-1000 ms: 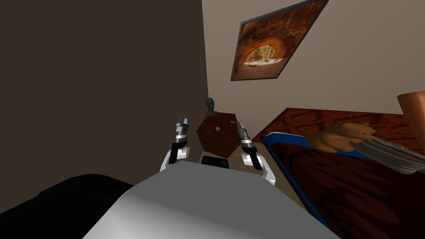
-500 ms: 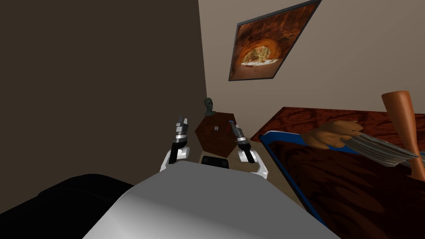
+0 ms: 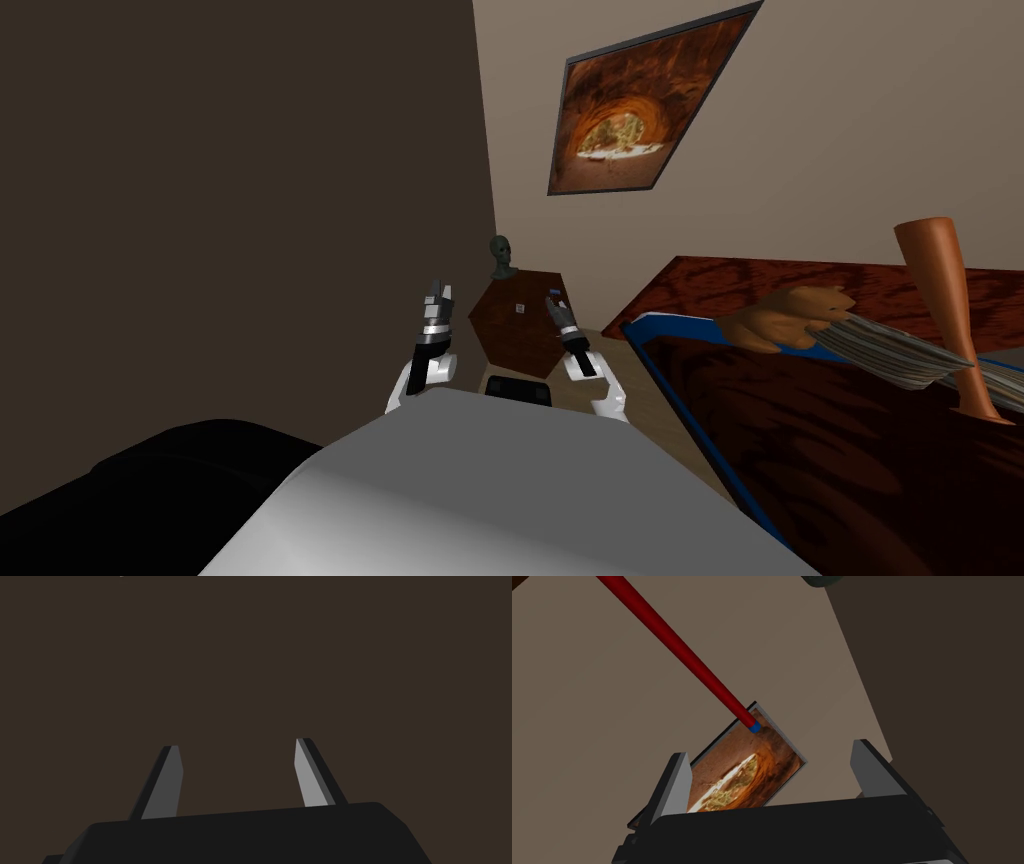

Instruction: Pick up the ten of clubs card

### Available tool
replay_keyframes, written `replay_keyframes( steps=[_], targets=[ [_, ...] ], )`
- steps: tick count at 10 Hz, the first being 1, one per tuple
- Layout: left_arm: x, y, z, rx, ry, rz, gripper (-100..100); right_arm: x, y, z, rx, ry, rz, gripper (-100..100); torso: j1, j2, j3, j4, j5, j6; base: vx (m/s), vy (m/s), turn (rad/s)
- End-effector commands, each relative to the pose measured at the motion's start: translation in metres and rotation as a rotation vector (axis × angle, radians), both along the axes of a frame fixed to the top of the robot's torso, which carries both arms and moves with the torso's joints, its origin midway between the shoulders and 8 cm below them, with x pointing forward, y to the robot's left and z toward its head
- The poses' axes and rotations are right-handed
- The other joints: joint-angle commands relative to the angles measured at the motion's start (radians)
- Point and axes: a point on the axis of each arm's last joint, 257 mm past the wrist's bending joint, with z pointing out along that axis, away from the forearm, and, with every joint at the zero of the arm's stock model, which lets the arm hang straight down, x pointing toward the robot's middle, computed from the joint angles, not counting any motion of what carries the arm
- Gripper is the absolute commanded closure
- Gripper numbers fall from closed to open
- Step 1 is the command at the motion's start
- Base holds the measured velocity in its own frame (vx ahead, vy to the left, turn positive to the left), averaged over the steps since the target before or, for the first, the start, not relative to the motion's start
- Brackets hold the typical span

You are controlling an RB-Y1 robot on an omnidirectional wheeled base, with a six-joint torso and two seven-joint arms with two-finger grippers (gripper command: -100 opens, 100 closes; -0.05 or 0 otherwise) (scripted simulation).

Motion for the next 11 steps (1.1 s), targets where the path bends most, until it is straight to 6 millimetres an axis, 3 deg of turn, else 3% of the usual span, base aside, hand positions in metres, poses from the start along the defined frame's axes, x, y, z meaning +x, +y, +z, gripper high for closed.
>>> replay_keyframes(
  steps=[1,7,11],
  targets=[
    [0.0,0.0,0.0,0.0,0.0,0.0,0,0.01,0.003,-0.008,-0.024,0.023,-0.005,-100,0.0,0.0,0.0,0.0,0.0,0.0,-0.015,0.013,-0.01],
    [0.0,0.0,0.0,0.0,0.0,0.0,0,0.049,0.041,-0.054,-0.19,0.145,0.007,-100,0.001,0.0,0.0,0.0,0.0,0.0,-0.022,0.023,-0.011],
    [0.0,0.0,0.0,0.0,0.0,0.0,0,0.062,0.052,-0.075,-0.26,0.205,0.004,-100,0.007,-0.003,-0.003,-0.003,0.0,-0.004,-0.024,0.038,0.012]
  ],
)
